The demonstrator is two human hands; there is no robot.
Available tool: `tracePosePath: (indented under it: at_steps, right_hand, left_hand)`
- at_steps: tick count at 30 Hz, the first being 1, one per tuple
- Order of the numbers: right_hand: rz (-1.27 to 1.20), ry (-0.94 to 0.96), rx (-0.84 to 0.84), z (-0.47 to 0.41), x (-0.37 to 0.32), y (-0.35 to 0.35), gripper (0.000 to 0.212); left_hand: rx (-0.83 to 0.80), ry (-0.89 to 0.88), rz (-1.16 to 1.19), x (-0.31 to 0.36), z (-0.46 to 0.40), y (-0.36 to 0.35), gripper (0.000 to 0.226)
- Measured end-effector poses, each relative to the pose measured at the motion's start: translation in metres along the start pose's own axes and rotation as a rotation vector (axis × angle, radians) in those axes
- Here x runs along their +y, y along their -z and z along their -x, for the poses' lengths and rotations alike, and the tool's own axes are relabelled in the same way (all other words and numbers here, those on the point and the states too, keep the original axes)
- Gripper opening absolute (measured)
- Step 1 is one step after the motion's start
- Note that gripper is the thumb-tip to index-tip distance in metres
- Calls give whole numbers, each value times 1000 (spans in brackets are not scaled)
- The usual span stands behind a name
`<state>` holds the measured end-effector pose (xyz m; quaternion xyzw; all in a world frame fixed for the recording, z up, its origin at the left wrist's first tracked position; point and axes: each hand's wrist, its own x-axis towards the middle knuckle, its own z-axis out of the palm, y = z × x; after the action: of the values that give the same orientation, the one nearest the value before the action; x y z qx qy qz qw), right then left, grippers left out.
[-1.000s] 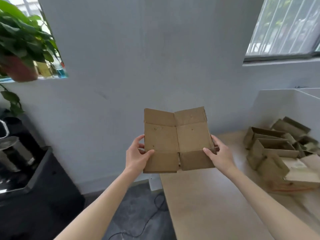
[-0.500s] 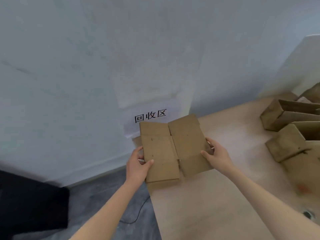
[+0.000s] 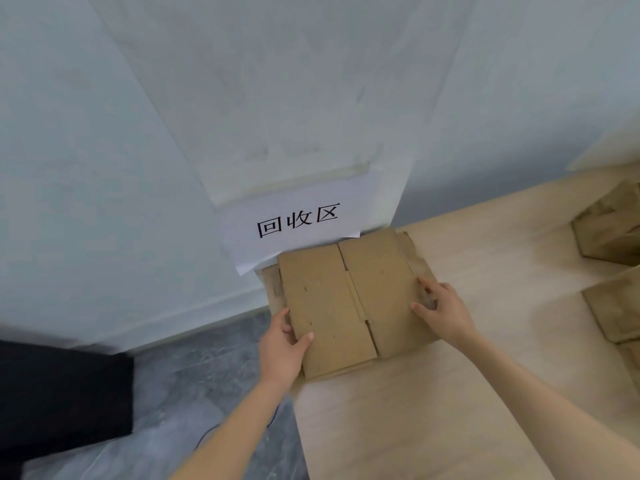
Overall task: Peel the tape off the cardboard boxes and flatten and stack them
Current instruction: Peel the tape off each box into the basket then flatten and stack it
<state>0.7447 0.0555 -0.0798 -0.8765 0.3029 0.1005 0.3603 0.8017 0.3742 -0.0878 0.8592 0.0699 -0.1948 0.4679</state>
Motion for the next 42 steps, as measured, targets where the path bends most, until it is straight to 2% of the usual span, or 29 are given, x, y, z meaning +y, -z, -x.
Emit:
tracePosePath:
  at_steps: [6,15,23,28,33,42]
  right_hand:
    - [56,-18,17,-6,7,-9,60]
    - [140,-19,11,12,-7,-2,64]
    - [206,105,60,71,-45,39,68]
    - [240,185,146,139,-80,71,70]
    - [302,258,269,245,-102,102,69]
    - [509,380,454,461,-88,162,71]
  left_hand:
    - [30,-31,-90,-4,-5,-10,67]
    - [-3,-44,-307,8,6,2,61]
    - [-71,-192,-483,51,40,45,81]
    - [-23,-314,-469,86,92,78,86]
    - [31,-494,-463,109,174,114,84]
    - [74,-789,-500,141,358,140,81]
